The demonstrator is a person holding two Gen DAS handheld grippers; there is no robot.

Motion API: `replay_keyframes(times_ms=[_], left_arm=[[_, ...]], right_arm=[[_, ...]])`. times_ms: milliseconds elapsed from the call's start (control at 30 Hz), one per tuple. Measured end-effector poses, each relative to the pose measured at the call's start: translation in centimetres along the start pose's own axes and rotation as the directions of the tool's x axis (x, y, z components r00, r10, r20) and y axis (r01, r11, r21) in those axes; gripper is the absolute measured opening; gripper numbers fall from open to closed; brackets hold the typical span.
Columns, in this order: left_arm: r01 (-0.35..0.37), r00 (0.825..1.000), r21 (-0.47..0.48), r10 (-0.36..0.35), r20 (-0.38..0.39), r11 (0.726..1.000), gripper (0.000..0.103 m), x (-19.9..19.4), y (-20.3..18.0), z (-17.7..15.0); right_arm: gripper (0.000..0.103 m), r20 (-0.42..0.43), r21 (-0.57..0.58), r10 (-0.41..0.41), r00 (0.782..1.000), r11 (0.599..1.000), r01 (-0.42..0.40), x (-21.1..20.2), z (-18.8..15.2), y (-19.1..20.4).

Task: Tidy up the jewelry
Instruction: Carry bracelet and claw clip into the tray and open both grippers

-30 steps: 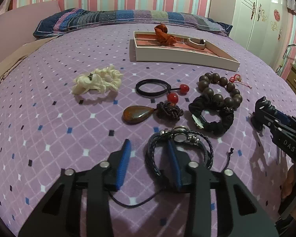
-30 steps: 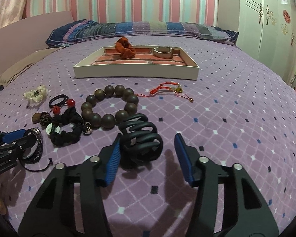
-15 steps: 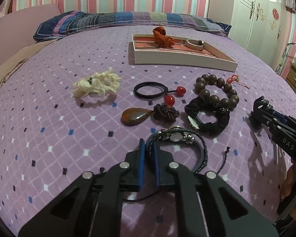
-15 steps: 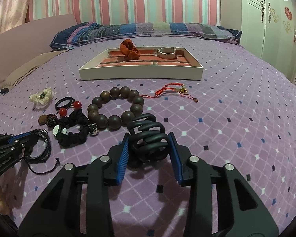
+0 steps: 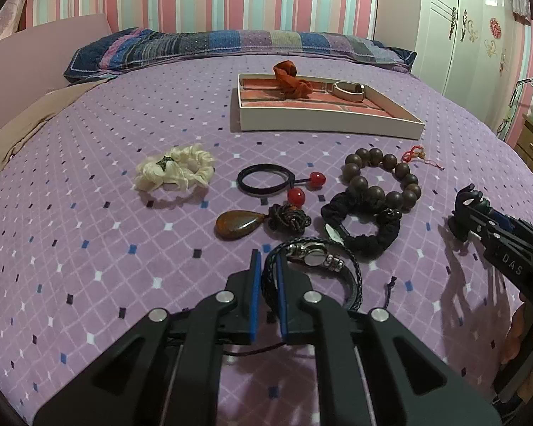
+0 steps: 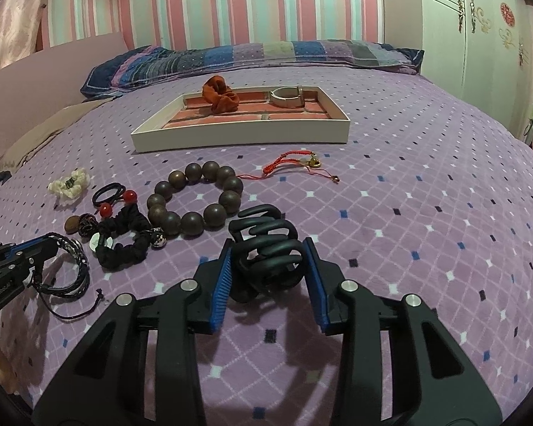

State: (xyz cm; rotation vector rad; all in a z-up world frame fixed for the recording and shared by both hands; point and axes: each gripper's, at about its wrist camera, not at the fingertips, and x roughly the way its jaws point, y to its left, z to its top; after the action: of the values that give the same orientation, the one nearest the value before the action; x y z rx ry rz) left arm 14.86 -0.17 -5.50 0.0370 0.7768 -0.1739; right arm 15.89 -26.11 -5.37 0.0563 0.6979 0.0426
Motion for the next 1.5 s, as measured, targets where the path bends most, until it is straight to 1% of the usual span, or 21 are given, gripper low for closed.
replay_keyframes(times_ms=[333,467,533,667,800,933,1067,1167,1300,1433,1500], left_arm=[[-0.005,1.0,-0.012,0.005,0.015,1.0,0.009,-1.0,0.2,0.6],[-0.023,0.999,-0.009,0.024,0.037,1.0,0.009,-2.0,0.3,2.0],[-0.03,0.998,-0.019,0.031,0.062,0.999,0.009,-2.7,0.6,3.5],[-0.026,0.996,-0.054,0.03,0.082,0.998,0.009,-2.9,1.5,6.3],[-0.039,0.993,-0.058,0.045,0.109,0.998,0.009,-2.8,1.7,9.1],[-0.038,0.99,-0.054,0.046,0.134,0.998,0.009,-2.1,1.3,12.4],[-0.03,0.988,-0.042,0.036,0.153,0.999,0.009,0.0,0.6,16.4],[-0.015,0.988,-0.044,0.021,0.154,0.999,0.009,2.0,0.5,18.6],[-0.031,0.99,-0.031,0.035,0.136,0.999,0.009,6.0,-0.1,21.5],[-0.021,0.995,-0.04,0.025,0.098,0.999,0.009,10.4,0.0,23.9],[-0.043,0.996,-0.027,0.045,0.074,0.999,0.009,13.0,-0.2,25.1]], right_arm=[[0.038,-0.008,0.015,-0.007,1.0,1.0,0.007,-0.2,0.1,-0.8],[0.038,-0.008,0.002,-0.019,1.0,1.0,0.019,-0.7,1.0,-1.1],[0.038,0.002,0.003,-0.019,1.0,1.0,0.019,-0.9,2.3,-1.5],[0.038,0.023,0.016,-0.019,1.0,1.0,0.018,-0.9,4.9,-2.1],[0.038,0.054,0.011,-0.009,0.998,1.0,0.009,-0.5,8.1,-2.3],[0.038,0.071,0.009,-0.004,0.997,1.0,0.003,1.0,11.2,-2.3],[0.038,0.071,0.001,0.0,0.998,1.0,-0.001,3.5,14.0,-2.6],[0.038,0.074,-0.013,-0.013,0.997,1.0,0.014,5.8,15.9,-2.9],[0.038,0.06,-0.031,-0.03,0.998,0.999,0.032,9.7,18.6,-3.5],[0.038,0.037,-0.039,-0.041,0.998,0.998,0.043,13.5,21.0,-4.3],[0.038,0.021,-0.039,-0.049,0.999,0.998,0.05,15.8,22.1,-4.8]])
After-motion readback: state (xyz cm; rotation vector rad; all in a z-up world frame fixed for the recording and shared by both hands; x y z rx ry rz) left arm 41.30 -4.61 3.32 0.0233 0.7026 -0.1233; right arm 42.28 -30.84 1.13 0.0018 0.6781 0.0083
